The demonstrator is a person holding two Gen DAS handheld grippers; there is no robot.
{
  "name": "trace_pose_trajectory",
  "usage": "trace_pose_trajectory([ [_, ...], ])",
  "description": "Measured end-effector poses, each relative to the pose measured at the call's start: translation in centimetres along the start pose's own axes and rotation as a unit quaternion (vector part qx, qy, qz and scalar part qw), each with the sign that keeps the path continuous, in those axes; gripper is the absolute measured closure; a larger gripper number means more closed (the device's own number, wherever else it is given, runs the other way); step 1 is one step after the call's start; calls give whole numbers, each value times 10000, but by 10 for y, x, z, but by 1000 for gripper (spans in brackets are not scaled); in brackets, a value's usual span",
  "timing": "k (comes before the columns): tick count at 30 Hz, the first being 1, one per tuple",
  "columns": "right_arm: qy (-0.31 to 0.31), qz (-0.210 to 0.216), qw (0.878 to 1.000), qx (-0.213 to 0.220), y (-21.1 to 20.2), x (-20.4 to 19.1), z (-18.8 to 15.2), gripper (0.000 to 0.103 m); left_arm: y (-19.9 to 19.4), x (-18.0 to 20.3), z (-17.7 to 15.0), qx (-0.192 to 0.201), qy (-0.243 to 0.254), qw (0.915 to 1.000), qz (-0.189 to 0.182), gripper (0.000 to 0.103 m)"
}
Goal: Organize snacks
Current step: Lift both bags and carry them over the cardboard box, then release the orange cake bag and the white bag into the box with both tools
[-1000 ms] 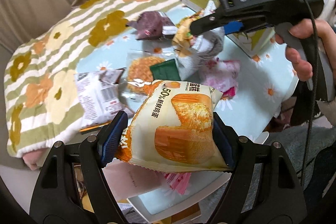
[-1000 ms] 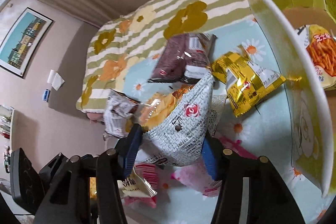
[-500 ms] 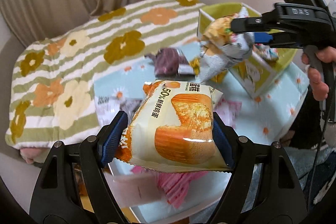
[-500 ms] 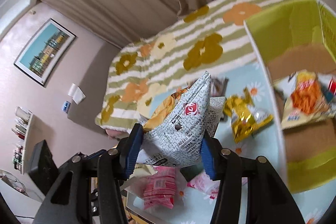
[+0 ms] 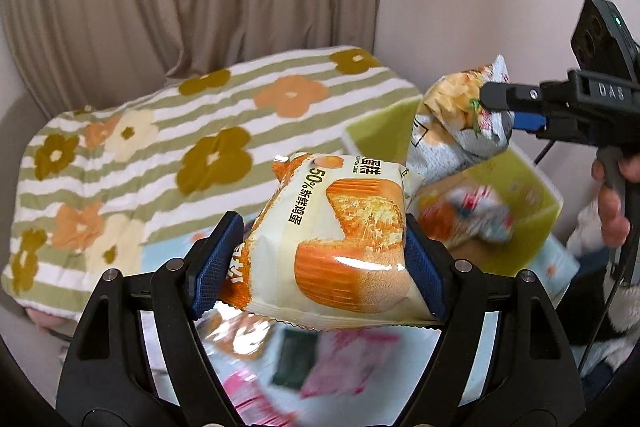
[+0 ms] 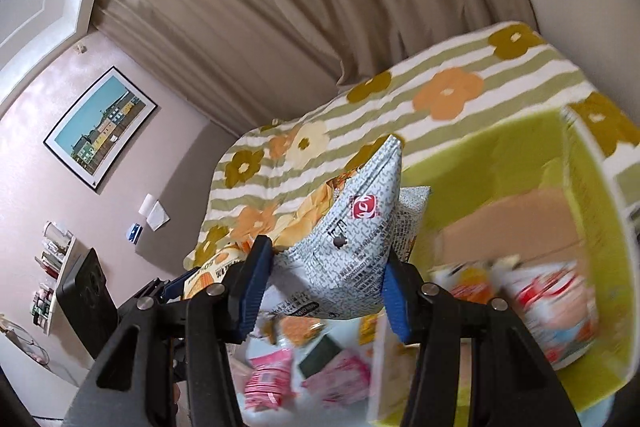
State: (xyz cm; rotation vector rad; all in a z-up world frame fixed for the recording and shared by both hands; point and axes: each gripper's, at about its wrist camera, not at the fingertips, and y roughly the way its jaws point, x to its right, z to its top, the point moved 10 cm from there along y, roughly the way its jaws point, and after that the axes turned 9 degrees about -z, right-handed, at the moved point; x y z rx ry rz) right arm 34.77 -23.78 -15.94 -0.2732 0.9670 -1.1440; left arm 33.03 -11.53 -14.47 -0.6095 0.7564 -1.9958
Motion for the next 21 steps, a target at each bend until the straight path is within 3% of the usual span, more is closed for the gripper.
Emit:
trace_pose_trajectory([
  [7, 58, -151, 9998, 70, -12, 55, 35, 55, 66, 51, 39, -110, -198, 9996, -151, 27],
  [15, 214, -415, 9988, -119, 0, 109, 47, 55, 137, 82, 55, -456, -217, 9985, -221, 25],
  [16, 249, -450, 9986, -142, 2, 116, 47, 55, 142, 83, 57, -437, -173, 9987, -196, 23],
  [19, 329, -598, 9975, -166, 3, 132, 50, 55, 161, 82, 57, -630, -94, 9978, -181, 3],
  [21, 358, -659, 9970, -183, 5, 137, 50, 55, 171, 80, 55, -763, -101, 9969, -186, 2],
])
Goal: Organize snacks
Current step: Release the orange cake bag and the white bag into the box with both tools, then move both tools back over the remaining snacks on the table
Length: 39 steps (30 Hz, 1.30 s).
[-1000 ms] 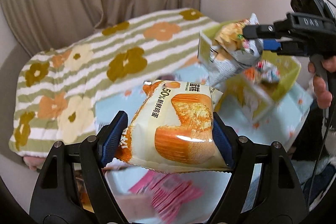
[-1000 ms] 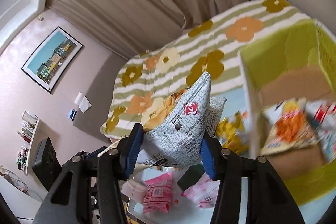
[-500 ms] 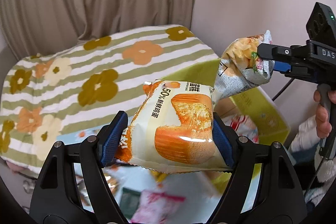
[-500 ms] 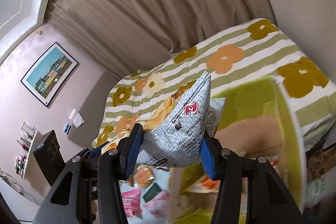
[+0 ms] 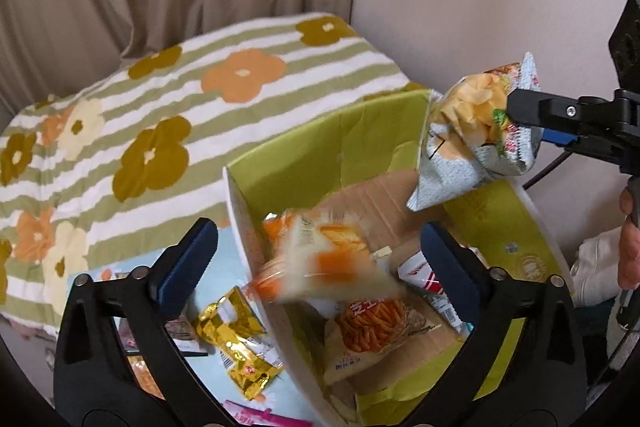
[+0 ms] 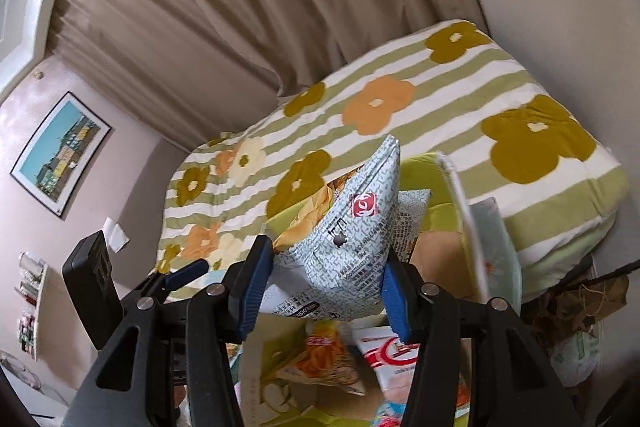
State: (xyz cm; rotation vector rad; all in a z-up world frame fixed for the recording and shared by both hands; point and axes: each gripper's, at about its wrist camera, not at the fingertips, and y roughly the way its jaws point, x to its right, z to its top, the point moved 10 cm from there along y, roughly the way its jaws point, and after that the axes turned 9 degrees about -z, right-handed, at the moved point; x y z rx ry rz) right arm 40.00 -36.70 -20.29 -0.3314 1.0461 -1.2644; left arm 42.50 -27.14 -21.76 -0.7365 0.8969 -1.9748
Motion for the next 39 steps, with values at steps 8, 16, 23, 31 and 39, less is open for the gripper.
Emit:
trace_pose_trajectory([
  [8, -340, -294, 9989, -135, 15, 4, -13, 55, -7, -19, -26, -159, -278, 9995, -38, 2],
  [16, -576, -507, 9969, -195, 27, 6, -18, 55, -15, -34, -48, -263, -522, 9983, 19, 2],
  [23, -897, -539, 9945, -14, 27, -3, -18, 41, -26, -28, -53, -155, -576, 9982, -39, 2],
  [31, -1272, -896, 9878, 55, 8, 2, -41, 1, -41, -22, -64, -87, -643, 9979, -21, 2],
  [39, -1566, -553, 9860, 163, -18, -27, -50, 1, -73, -16, -80, 159, -822, 9964, 152, 2],
])
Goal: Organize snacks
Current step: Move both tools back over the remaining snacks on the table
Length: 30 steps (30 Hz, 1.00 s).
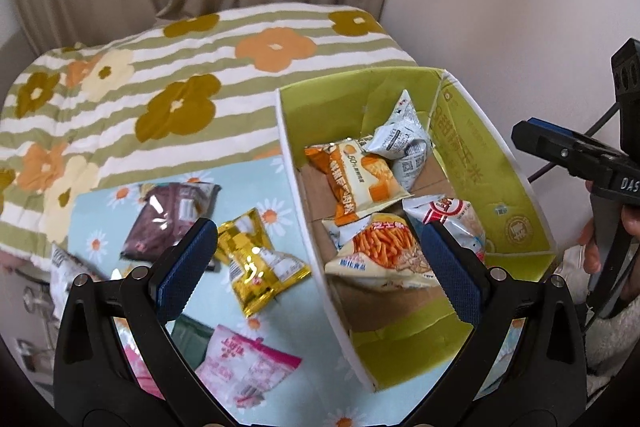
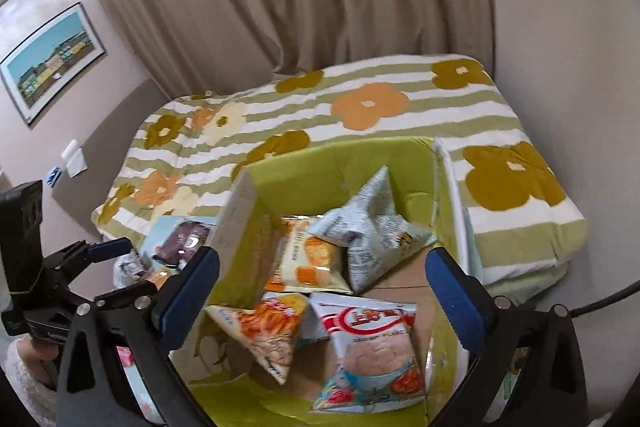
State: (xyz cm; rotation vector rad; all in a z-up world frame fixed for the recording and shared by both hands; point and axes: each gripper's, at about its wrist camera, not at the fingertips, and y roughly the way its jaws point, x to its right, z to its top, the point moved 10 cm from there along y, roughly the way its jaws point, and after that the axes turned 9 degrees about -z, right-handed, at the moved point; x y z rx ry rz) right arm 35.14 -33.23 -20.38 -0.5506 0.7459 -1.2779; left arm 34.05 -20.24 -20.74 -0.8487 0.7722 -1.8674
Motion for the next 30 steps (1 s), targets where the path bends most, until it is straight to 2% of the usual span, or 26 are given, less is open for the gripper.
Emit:
trace_pose_trajectory([
  [9, -561, 723, 9958, 83, -22, -71, -4, 0, -58, -26, -35, 267, -534, 9971, 477, 2],
  [18, -1103, 1333, 9849, -1, -26, -164, -29, 0, -129, -92, -95, 542, -1323, 9844, 1028, 2],
  [26, -1192, 1539, 9804, -285, -12, -248, -67, 0, -177, -167, -156, 574, -1944, 9710, 1267, 2],
  [30, -1198, 1459, 9805, -550, 4, -284, -96, 0, -194, -203, -185, 540, -2197, 9649, 1333, 2],
])
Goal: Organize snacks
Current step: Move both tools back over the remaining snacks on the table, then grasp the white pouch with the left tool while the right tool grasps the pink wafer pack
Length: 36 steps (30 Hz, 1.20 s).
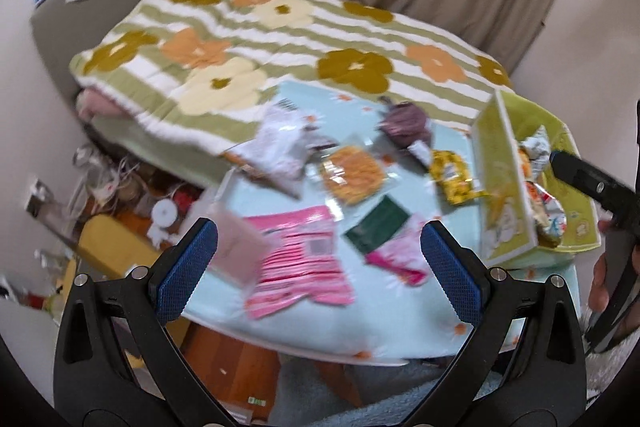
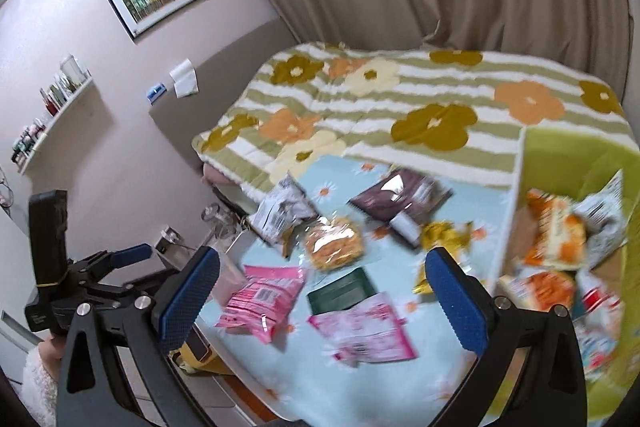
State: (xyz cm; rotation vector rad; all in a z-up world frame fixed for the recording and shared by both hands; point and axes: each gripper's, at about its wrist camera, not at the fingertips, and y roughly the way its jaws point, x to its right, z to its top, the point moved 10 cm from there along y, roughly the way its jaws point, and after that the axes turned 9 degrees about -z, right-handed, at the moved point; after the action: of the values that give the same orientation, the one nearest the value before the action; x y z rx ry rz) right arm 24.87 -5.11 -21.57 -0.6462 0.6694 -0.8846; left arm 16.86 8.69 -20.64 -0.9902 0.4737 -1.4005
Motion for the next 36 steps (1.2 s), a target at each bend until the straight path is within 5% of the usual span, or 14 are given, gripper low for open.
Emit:
trace_pose_trajectory([
  [12, 85, -86, 9954, -948, 95, -80, -79, 0, 30, -84, -33, -625, 307, 9975, -95, 2],
  [22, 265, -231, 9903, -1343, 134, -83, -105, 0, 82, -100, -55, -1050, 1978, 9741, 323, 2],
  [36, 344, 294, 9818, -1842, 187, -95, -125, 1, 111, -96, -59, -1081, 2495, 9612, 462, 2],
])
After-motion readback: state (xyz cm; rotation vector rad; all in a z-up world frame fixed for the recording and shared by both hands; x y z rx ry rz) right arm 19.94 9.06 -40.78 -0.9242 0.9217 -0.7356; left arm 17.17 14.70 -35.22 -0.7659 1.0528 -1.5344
